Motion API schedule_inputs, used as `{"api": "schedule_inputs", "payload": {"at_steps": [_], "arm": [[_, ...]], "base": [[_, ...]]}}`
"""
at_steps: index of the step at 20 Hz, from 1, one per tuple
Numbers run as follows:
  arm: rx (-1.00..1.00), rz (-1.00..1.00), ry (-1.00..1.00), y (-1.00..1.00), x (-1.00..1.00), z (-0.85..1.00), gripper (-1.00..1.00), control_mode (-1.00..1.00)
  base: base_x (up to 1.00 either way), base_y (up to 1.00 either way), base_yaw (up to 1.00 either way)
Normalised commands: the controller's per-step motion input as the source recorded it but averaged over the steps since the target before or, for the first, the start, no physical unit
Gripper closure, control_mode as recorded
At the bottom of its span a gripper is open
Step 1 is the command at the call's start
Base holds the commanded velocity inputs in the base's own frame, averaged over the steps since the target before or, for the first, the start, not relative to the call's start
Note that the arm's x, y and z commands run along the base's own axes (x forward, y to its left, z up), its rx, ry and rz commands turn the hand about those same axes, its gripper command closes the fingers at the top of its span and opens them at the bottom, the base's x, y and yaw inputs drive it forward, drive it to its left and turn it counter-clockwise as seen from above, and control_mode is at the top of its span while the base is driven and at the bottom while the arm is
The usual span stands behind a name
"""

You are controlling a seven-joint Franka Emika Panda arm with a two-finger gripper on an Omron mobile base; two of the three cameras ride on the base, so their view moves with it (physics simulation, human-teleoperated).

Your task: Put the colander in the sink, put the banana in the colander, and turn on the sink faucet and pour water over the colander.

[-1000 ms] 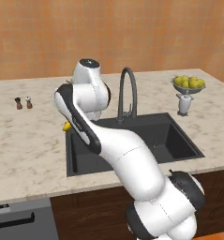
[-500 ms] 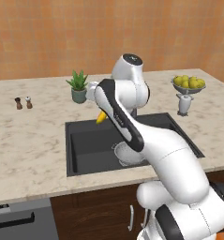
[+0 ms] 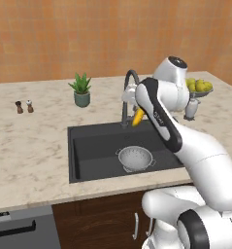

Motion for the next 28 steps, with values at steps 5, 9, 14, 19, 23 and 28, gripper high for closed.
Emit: {"api": "schedule_inputs", "payload": {"at_steps": [5,9,14,19,23,28], "arm": [[0.05,0.06,0.0,-1.0,0.0,0.0,1.0,-1.0],[0.07,0.1,0.0,-1.0,0.11,-0.09,1.0,-1.0],[0.14,0.14,0.0,-1.0,0.26,-0.35,1.0,-1.0],[0.2,0.21,0.0,-0.86,0.54,-0.73,1.0,-1.0],[0.2,0.22,0.0,-0.29,0.67,-0.7,1.0,-1.0],[0.2,0.09,0.0,0.01,0.44,-0.53,1.0,-1.0]], "base": [[0.0,0.0,0.0],[0.0,0.0,0.0],[0.0,0.0,0.0],[0.0,0.0,0.0],[0.0,0.0,0.0],[0.0,0.0,0.0]]}}
